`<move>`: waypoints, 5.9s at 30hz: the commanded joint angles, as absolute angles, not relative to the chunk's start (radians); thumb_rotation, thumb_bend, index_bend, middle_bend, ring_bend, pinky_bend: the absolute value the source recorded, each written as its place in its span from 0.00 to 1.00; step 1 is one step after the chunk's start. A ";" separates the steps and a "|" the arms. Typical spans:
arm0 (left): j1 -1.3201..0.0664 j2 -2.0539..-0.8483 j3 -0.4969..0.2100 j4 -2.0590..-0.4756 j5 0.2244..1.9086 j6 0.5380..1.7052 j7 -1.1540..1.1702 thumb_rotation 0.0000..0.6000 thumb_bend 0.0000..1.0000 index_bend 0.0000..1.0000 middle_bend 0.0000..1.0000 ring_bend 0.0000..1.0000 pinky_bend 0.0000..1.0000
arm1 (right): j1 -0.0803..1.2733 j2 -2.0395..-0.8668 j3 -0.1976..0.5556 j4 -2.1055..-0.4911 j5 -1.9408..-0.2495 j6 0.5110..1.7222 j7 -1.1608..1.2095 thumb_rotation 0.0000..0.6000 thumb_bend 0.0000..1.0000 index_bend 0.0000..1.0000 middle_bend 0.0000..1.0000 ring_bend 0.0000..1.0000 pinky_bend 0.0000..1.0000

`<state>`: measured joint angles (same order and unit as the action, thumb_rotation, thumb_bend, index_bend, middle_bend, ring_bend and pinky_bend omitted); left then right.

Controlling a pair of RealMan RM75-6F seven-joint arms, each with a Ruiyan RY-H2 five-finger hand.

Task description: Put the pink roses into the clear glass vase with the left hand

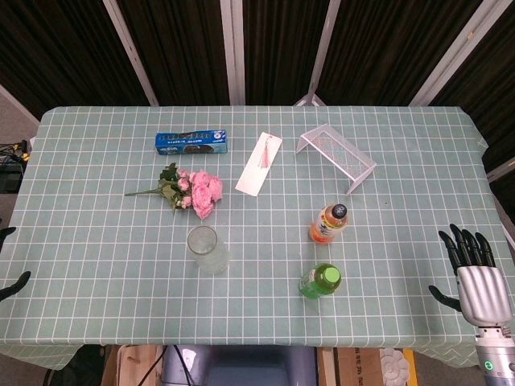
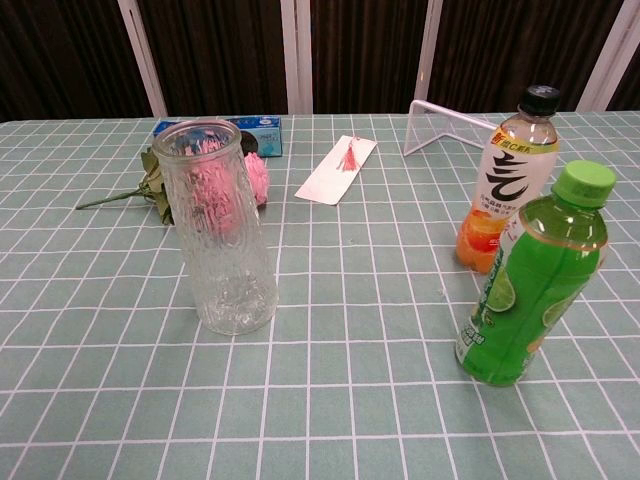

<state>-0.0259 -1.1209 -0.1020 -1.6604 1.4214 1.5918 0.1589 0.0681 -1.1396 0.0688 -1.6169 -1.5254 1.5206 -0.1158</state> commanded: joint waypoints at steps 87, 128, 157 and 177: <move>-0.841 -1.672 -0.309 -1.115 0.760 0.878 0.444 1.00 0.11 0.13 0.05 0.00 0.00 | 0.075 -1.147 0.068 -1.617 -1.502 1.494 -0.162 1.00 0.15 0.10 0.04 0.01 0.00; -0.857 -1.752 -0.358 -1.083 0.996 1.042 0.250 1.00 0.44 0.39 0.47 0.32 0.28 | 0.078 -1.156 0.069 -1.611 -1.500 1.493 -0.156 1.00 0.15 0.10 0.04 0.01 0.00; -0.740 -1.305 -0.651 -2.016 0.940 1.126 -0.206 1.00 0.43 0.39 0.46 0.30 0.28 | 0.080 -1.159 0.064 -1.614 -1.508 1.490 -0.153 1.00 0.15 0.10 0.04 0.01 0.00; -0.777 -1.210 -0.638 -2.213 0.877 1.057 -0.184 1.00 0.42 0.38 0.45 0.30 0.27 | 0.080 -1.160 0.068 -1.611 -1.500 1.488 -0.146 1.00 0.15 0.10 0.04 0.01 0.00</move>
<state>-0.7755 -1.2175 -0.6411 -2.2032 0.8826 1.0653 -0.1779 0.0806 -1.1607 0.0674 -1.6105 -1.5001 1.4877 -0.1468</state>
